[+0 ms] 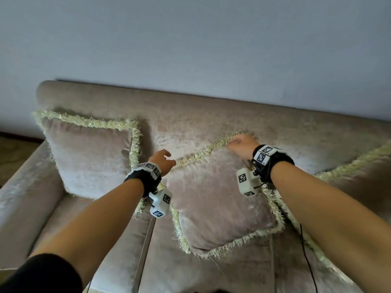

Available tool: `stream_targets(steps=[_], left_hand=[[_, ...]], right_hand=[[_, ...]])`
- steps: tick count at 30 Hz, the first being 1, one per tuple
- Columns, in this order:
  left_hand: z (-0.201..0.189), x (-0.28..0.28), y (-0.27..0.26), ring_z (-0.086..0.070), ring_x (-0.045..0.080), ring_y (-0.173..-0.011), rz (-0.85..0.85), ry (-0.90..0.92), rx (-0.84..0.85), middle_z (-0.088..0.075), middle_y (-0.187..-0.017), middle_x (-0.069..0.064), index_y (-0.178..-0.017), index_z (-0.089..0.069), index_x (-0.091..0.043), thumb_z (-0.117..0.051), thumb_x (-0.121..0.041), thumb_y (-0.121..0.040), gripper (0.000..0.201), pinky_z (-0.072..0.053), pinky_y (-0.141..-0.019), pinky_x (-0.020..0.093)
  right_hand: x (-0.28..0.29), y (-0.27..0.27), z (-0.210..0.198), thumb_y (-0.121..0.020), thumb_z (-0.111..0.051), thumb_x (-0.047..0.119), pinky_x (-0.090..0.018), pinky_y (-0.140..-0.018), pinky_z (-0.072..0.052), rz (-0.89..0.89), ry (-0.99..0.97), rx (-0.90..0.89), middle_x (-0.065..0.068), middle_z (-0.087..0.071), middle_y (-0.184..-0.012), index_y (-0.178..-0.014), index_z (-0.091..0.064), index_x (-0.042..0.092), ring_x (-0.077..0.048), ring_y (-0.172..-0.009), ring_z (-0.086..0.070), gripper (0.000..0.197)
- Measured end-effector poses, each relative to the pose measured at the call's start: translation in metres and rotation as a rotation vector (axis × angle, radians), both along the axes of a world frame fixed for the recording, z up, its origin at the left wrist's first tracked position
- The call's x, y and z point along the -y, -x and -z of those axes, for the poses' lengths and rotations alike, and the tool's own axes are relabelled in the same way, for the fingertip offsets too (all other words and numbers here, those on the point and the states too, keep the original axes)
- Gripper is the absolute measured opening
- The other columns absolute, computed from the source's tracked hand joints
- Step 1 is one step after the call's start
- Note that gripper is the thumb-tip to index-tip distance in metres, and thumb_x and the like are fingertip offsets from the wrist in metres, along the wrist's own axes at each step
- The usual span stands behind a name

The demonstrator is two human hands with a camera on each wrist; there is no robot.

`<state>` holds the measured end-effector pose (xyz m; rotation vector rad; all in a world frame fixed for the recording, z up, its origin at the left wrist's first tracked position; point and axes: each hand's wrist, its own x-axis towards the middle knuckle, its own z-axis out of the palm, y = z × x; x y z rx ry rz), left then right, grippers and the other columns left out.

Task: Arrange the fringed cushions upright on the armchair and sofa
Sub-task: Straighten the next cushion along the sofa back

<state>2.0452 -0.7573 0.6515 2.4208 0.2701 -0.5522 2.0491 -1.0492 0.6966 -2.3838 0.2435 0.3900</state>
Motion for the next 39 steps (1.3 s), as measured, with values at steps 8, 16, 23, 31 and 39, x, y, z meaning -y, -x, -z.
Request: stream_targets(steps=[8, 16, 23, 31, 39], left_hand=[[0.08, -0.008, -0.034, -0.057, 0.03, -0.101, -0.083, -0.003, -0.096, -0.051, -0.137, 0.016, -0.147, -0.032, -0.026, -0.063, -0.028, -0.088, 0.067, -0.05, -0.082, 0.035], [0.126, 0.01, -0.059, -0.039, 0.035, -0.134, 0.109, -0.191, -0.09, -0.038, -0.148, 0.012, -0.151, -0.02, -0.024, -0.065, -0.036, -0.083, 0.083, -0.042, -0.104, 0.05], [0.146, 0.012, -0.069, -0.03, 0.031, -0.142, 0.299, -0.254, -0.171, -0.028, -0.157, 0.006, -0.155, -0.008, -0.03, -0.065, -0.044, -0.082, 0.094, -0.034, -0.109, 0.05], [0.151, 0.011, -0.055, -0.058, 0.03, -0.116, 0.367, -0.197, -0.252, -0.051, -0.142, 0.01, -0.155, -0.009, -0.031, -0.07, -0.04, -0.082, 0.095, -0.05, -0.087, 0.035], [0.146, 0.005, -0.042, -0.04, 0.04, -0.133, 0.351, -0.27, -0.128, -0.032, -0.15, 0.014, -0.153, -0.013, -0.029, -0.072, -0.057, -0.074, 0.102, -0.041, -0.104, 0.052]], right_hand=[[0.007, -0.055, 0.067, -0.084, -0.067, 0.03, -0.026, -0.069, -0.045, 0.159, 0.072, 0.049, -0.004, -0.056, -0.127, -0.138, -0.044, 0.023, -0.02, -0.098, -0.059, 0.06], [0.028, -0.072, 0.107, -0.084, -0.065, 0.03, -0.047, -0.113, -0.032, 0.205, 0.228, 0.078, -0.007, -0.033, -0.153, -0.144, -0.037, 0.026, -0.03, -0.14, -0.031, 0.066], [0.036, -0.075, 0.119, -0.08, -0.067, 0.053, -0.05, -0.11, -0.034, 0.084, 0.282, -0.017, -0.008, -0.025, -0.156, -0.148, -0.028, 0.036, -0.035, -0.14, -0.032, 0.081], [0.036, -0.059, 0.114, -0.083, -0.07, 0.048, -0.041, -0.108, -0.036, -0.025, 0.399, -0.069, -0.016, -0.047, -0.143, -0.134, -0.055, 0.014, -0.033, -0.132, -0.043, 0.063], [0.012, -0.026, 0.087, -0.082, -0.061, 0.038, -0.034, -0.083, -0.054, -0.092, 0.232, -0.174, -0.001, -0.073, -0.098, -0.102, -0.071, 0.025, -0.026, -0.092, -0.066, 0.026]])
